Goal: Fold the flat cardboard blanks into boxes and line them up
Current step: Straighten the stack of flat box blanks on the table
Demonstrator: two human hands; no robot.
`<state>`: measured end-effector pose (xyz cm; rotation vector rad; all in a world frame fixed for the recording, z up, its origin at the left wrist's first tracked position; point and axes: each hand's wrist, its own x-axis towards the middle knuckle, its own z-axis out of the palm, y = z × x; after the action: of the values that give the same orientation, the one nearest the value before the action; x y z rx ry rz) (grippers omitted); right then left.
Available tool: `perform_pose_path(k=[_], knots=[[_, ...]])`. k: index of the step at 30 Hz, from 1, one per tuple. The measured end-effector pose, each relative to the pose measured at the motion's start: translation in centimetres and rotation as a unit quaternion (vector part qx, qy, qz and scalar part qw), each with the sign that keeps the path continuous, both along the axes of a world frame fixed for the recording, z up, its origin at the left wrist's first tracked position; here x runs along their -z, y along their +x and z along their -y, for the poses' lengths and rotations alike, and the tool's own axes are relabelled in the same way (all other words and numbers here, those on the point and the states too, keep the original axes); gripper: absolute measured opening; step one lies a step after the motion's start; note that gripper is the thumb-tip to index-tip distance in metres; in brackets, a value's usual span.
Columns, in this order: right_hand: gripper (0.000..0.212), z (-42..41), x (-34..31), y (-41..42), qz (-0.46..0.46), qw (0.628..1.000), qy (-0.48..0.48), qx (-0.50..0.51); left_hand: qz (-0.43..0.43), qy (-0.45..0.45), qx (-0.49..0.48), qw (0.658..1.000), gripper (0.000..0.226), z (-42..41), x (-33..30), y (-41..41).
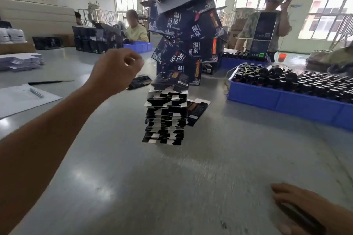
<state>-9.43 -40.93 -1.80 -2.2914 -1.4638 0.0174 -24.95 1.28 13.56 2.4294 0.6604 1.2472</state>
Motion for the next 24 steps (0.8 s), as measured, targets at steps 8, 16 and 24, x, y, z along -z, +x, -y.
perform_pose_path(k=[8,16,24], knots=[[0.06,-3.4,-2.8,-2.8,-0.198,0.972,0.089,0.092,0.013,-0.446,0.023,0.895,0.037,-3.8,2.8,5.6],[0.042,-22.6,-5.8,1.9,-0.497,0.824,0.223,0.156,-0.247,-0.179,-0.014,0.952,0.025,-1.1,12.0,0.5],[0.046,-28.8,-5.4,4.5,-0.509,0.817,0.201,0.184,-0.254,0.001,0.033,0.967,0.028,1.3,14.6,-1.5]])
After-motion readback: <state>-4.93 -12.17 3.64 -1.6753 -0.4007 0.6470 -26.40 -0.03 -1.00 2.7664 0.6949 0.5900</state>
